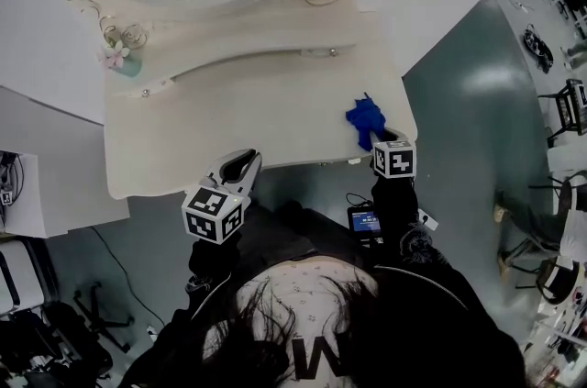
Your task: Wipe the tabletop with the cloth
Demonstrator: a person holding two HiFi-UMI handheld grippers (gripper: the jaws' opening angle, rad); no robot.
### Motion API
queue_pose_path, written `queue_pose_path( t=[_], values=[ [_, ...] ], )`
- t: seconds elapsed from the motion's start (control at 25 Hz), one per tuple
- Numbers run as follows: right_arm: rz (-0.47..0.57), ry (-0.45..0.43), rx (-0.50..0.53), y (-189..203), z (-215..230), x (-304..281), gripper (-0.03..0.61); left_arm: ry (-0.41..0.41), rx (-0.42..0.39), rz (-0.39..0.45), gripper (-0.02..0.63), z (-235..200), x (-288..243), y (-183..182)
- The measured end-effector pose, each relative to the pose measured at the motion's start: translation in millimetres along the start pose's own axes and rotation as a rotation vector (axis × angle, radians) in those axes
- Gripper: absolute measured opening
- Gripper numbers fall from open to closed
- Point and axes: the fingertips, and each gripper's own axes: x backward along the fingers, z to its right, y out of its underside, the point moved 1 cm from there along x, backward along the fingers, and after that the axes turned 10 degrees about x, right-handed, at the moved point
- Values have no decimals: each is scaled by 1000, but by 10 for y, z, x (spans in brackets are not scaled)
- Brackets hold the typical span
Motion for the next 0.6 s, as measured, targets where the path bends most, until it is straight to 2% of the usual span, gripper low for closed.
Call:
queue_pose_path(
  t=[0.2,0.6],
  values=[
    [-21,102,-66,174,500,141,84,-21,-6,7,20,14,73,3],
    [-46,180,-71,332,922,249,84,-54,-6,6,20,-5,248,42]
  ],
)
